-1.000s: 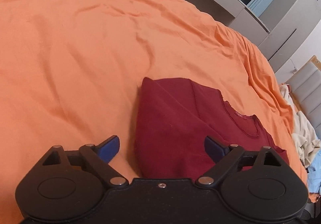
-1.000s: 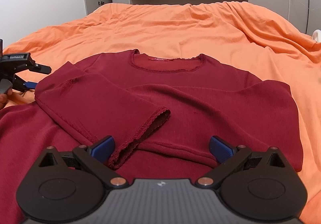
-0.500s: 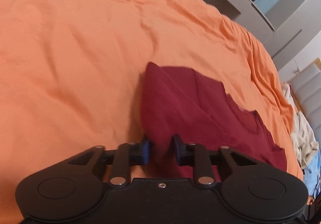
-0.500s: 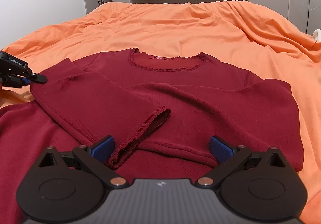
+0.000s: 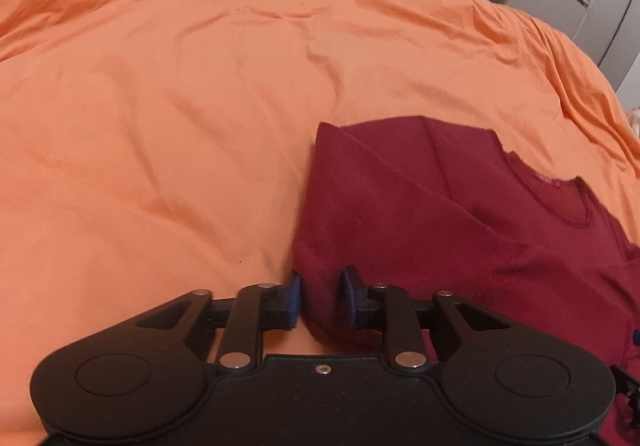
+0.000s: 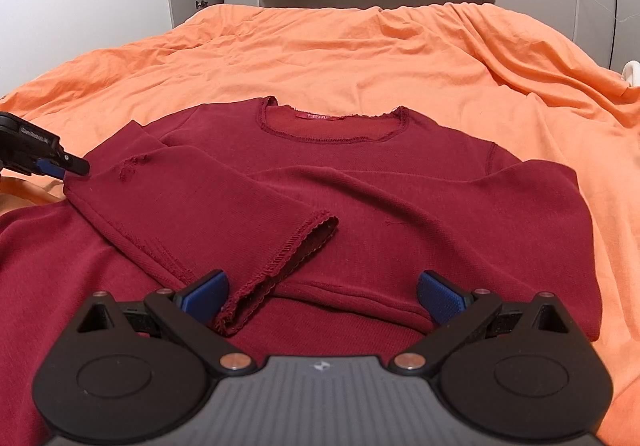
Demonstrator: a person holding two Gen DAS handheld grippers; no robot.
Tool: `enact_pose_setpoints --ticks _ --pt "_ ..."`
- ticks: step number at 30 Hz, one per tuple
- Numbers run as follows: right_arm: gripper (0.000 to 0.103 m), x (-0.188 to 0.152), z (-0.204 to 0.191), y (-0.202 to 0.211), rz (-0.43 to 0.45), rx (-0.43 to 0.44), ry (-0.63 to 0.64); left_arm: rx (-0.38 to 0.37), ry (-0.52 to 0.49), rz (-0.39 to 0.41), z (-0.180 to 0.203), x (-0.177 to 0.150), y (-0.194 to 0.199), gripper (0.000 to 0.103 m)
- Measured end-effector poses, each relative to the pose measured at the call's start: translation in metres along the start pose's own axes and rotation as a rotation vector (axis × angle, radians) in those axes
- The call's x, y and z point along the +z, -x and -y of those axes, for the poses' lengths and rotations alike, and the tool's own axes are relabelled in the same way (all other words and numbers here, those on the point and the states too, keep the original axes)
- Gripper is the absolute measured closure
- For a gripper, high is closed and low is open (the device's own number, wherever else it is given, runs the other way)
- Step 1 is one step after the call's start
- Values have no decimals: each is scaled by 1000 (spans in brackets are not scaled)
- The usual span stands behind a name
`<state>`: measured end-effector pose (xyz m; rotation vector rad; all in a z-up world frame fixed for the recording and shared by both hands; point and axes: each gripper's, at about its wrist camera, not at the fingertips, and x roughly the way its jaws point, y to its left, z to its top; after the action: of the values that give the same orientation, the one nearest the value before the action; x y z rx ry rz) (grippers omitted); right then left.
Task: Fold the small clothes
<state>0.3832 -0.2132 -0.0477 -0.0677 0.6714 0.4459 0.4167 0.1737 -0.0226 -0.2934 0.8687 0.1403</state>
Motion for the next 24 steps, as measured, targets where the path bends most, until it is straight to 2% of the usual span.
enact_pose_setpoints --ticks 2,3,5,11,14,18,21,24 --pt "0 1 1 6 6 -7 0 -16 15 6 -2 0 6 57" --pt "0 2 2 11 10 -9 -2 -26 23 13 -2 0 10 53" --pt "0 1 4 22 16 -7 -9 -32 34 28 -3 -4 20 34" --pt "0 -11 2 77 36 -11 58 -72 15 107 2 -19 70 10" --pt "0 -25 -3 111 80 -58 89 -104 -28 166 11 -35 102 1" --pt "0 -54 -2 153 98 -84 3 -139 -135 231 27 -72 138 1" --pt "0 -78 -1 179 109 -98 -73 -145 -196 236 32 -104 155 1" --pt "0 -97 -5 194 86 -116 -92 -161 -211 233 28 -133 171 1"
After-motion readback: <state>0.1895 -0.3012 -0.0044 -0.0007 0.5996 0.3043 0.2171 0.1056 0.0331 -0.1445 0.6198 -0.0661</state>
